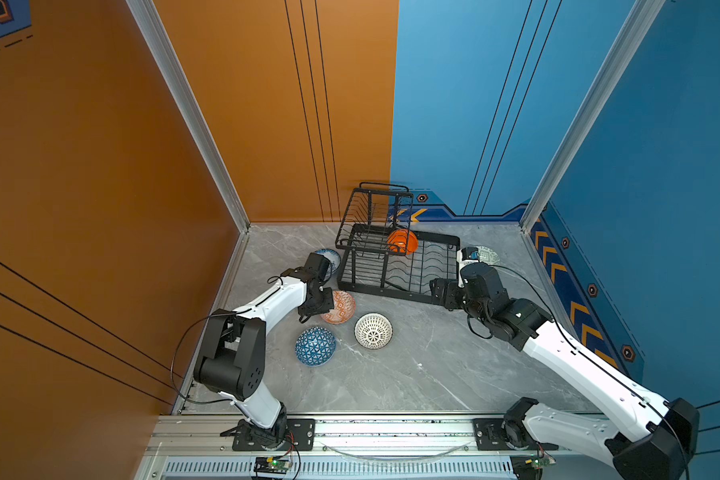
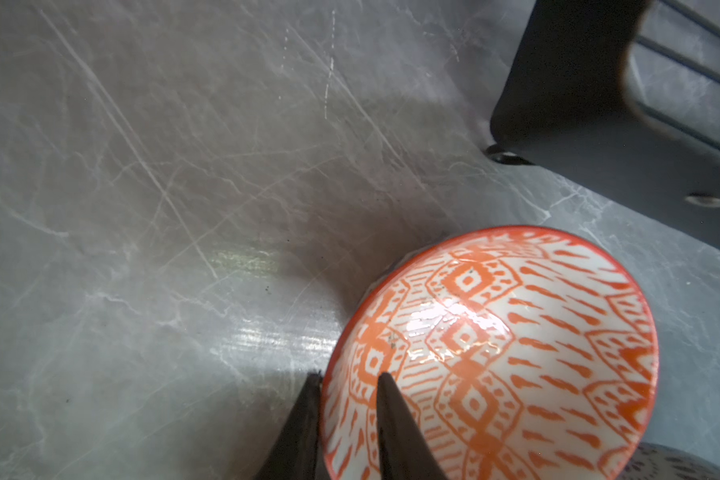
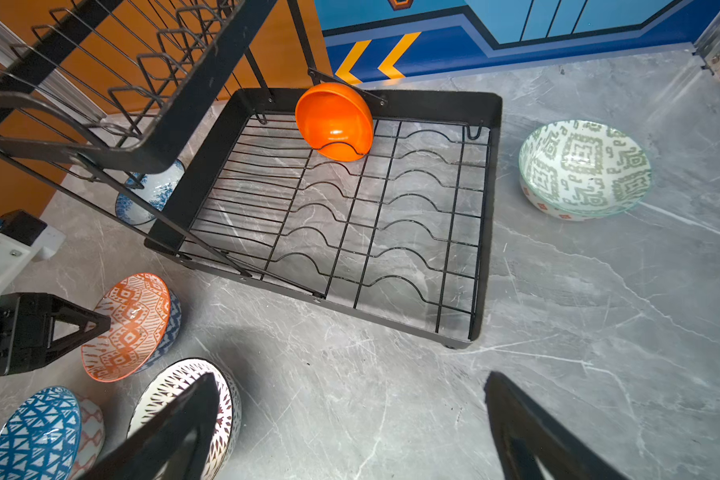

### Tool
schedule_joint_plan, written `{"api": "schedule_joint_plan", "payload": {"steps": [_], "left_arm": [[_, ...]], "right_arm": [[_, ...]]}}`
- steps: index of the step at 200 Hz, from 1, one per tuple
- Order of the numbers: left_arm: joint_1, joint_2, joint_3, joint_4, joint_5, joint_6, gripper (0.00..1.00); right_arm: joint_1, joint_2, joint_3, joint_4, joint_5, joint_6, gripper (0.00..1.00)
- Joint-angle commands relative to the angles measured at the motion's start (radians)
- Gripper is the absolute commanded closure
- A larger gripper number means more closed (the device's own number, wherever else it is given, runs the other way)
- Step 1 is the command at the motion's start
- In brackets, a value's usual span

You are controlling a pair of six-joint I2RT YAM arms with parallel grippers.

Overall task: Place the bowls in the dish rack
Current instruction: 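Reach the left gripper to the orange-patterned bowl and grasp its rim, then lift the patterned bowl with the left gripper while the right gripper approaches it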

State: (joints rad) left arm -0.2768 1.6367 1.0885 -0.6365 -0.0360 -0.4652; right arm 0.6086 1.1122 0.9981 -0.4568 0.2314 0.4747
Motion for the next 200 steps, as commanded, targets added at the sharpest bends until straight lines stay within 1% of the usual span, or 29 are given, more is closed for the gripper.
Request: {"api": "schedule_joint_plan", "payload": {"steps": [1, 83, 98, 116, 128, 144, 173, 200], "left_arm": [[0.004, 0.013, 0.004, -0.019, -0.023, 0.006, 0.79], [0.0, 0.014, -0.027, 0.001, -0.037, -0.008, 0.8], [-0.001, 0.016, -0.041, 0.023, -0.018, -0.013, 0.88], [-0.001, 0.013, -0.048, 0.04, -0.015, -0.019, 0.92], [0.002, 0.011, -0.052, 0.051, -0.011, -0.022, 0.98], [0.008, 0.002, -0.052, 0.072, 0.003, -0.028, 1.0], [0.037, -0.048, -0.113, 0.132, 0.036, -0.062, 1.0], [0.079, -0.168, -0.162, 0.183, 0.033, -0.093, 1.0]], "right_arm": [[-0.003, -0.011, -0.01, 0.022, -0.026, 0.025, 0.0], [-0.017, -0.023, -0.031, 0.035, -0.055, 0.042, 0.0], [-0.018, -0.026, -0.033, 0.036, -0.058, 0.047, 0.0], [-0.02, -0.029, -0.032, 0.039, -0.063, 0.054, 0.0], [-0.021, -0.031, -0.029, 0.041, -0.068, 0.062, 0.0], [-0.021, -0.029, -0.022, 0.041, -0.07, 0.072, 0.0], [-0.018, -0.01, 0.005, 0.041, -0.092, 0.094, 0.0], [-0.002, 0.012, 0.05, 0.041, -0.113, 0.116, 0.0]]}}
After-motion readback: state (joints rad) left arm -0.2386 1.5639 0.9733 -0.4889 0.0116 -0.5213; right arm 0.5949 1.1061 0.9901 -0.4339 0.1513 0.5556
